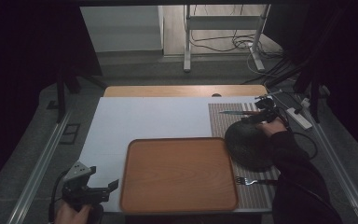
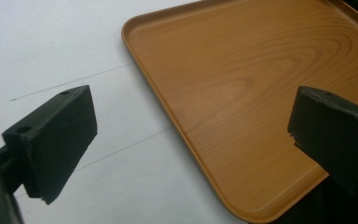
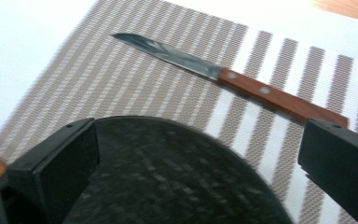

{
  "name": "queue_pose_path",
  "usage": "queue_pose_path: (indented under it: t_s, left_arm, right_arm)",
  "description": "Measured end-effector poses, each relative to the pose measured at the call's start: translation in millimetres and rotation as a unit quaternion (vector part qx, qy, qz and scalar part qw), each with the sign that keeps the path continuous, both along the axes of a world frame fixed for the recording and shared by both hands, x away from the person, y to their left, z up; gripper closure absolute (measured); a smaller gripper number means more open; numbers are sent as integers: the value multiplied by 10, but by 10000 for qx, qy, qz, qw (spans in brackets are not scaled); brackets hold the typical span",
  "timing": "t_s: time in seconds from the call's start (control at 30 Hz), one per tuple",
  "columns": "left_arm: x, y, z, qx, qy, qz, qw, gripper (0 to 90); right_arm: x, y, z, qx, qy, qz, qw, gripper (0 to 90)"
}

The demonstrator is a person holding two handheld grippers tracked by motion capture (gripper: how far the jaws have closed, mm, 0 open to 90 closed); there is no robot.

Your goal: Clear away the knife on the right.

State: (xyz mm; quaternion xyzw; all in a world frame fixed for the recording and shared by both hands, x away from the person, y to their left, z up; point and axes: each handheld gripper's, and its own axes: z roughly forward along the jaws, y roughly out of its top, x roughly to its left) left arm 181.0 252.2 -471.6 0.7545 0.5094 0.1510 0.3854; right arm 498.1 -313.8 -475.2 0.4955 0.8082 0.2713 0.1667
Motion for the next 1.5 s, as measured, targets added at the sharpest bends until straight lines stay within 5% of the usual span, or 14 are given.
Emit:
queue_pose_path:
  t_s: [0.37, 0.57, 0.63, 0.7, 0.83, 1.2, 1.5]
  left_arm:
    - [2, 3, -2, -22, 11, 25, 10000, 21]
    - [4, 7, -2, -30, 19, 28, 10000, 22]
    - [4, 5, -2, -23, 19, 30, 10000, 22]
    - [4, 5, -2, -25, 22, 31, 10000, 22]
    - [5, 6, -3, -25, 27, 33, 10000, 23]
    - [6, 5, -4, -13, 40, 40, 10000, 24]
    - [3, 3, -4, -15, 34, 41, 10000, 26]
  right_arm:
    - [284, -45, -79, -185, 14, -152, 9997, 3]
    - [378, -106, -76, -246, -36, -199, 9995, 336]
    - [427, -160, -75, -206, 13, -211, 9996, 597]
    - [452, -196, -75, -199, -43, -146, 9997, 749]
    - [530, -268, -92, -191, -81, -215, 9996, 898]
    - [706, -374, -269, -395, -20, -444, 9982, 897]
    - [602, -415, -300, -545, 211, -311, 9978, 897]
